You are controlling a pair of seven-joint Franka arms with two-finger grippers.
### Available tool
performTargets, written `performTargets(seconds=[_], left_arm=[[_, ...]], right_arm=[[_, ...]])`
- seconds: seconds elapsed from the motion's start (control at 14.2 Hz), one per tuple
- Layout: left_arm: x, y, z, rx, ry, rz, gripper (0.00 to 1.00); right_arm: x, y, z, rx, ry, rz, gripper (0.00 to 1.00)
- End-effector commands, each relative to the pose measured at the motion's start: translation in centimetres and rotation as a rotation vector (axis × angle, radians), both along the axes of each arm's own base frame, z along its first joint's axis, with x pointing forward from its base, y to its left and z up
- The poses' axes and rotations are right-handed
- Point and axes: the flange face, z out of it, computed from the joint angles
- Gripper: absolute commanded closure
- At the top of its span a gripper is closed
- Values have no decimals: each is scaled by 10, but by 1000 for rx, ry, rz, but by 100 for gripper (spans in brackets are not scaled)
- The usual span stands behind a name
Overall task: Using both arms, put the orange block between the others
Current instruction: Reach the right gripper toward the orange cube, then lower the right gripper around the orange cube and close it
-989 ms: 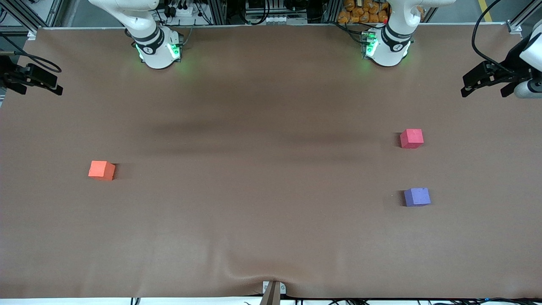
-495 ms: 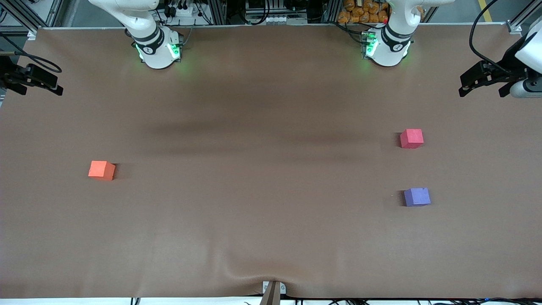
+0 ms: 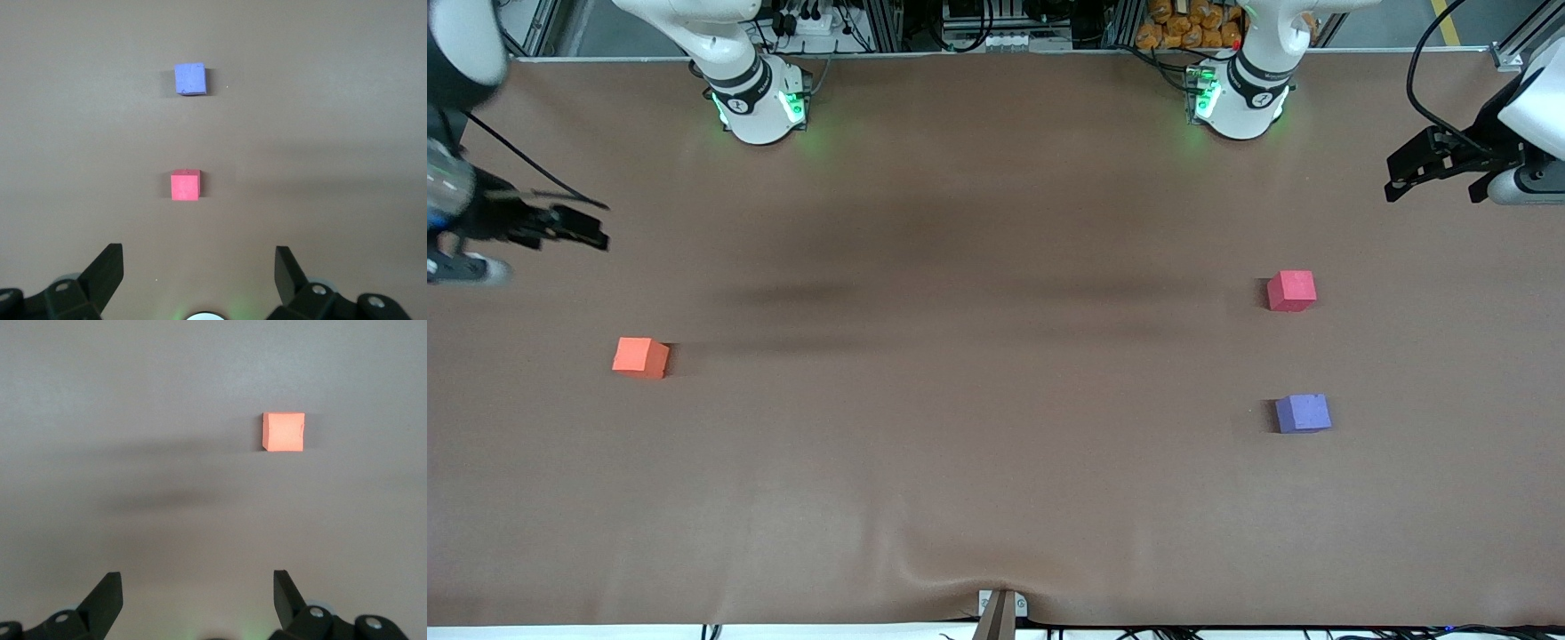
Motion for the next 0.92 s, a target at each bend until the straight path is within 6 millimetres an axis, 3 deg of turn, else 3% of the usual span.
performTargets(seconds=[0.0, 0.14, 0.42, 0.57, 0.78, 0.85], left_arm=[[3, 0, 5, 8, -29, -17, 0], [10, -1, 1, 6, -38, -20, 0], [11, 3, 1, 7, -47, -14, 0], [11, 6, 2, 6, -50, -10, 0], [9, 8, 7, 4, -59, -5, 0], [9, 8, 6, 4, -58, -5, 0]], right_arm=[[9, 1, -52, 2, 3, 9, 0], [28, -3, -93, 0, 6, 7, 0], [55, -34, -173, -67, -23, 36, 0], [58, -51, -194, -55, -29, 81, 0], [49, -103, -232, -37, -32, 105, 0], [44, -109, -241, -39, -58, 117, 0]])
